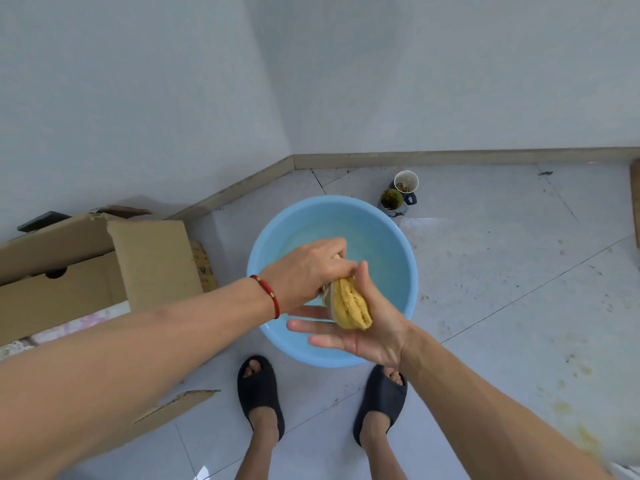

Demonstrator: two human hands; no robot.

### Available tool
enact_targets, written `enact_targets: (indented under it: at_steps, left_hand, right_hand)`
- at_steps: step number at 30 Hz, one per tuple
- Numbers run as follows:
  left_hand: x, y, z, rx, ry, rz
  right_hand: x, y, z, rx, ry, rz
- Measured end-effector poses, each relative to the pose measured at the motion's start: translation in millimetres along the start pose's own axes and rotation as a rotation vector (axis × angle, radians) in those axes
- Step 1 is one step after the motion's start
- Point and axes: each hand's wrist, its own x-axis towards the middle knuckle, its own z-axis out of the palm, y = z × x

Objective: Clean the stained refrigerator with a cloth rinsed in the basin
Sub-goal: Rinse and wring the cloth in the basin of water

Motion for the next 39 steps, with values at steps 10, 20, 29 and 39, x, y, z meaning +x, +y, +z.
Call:
enact_targets:
  at_steps: [10,20,29,39]
  left_hand:
    - [22.0,-4.9,0.4,0.203,-0.572,-0.398]
    - [29.7,4.1,-1.5,0.002,-0.651,-0.612]
    - [2.8,-1.7,-18.2,0.158,-0.004,0.156]
    - [13.9,27.0,-26.0,0.379,-0.535,-0.300]
  right_hand:
    - [15.8,-32.8,12.1,-1.423,0.601,-0.105]
    - [8.0,-29.8,2.4,-1.590,0.647,-0.162]
    - [-2.9,-17.0,15.0,-0.165,-0.107,-0.009]
    - [10.0,-30.2,34.1,-1.624,0.654,-0.151]
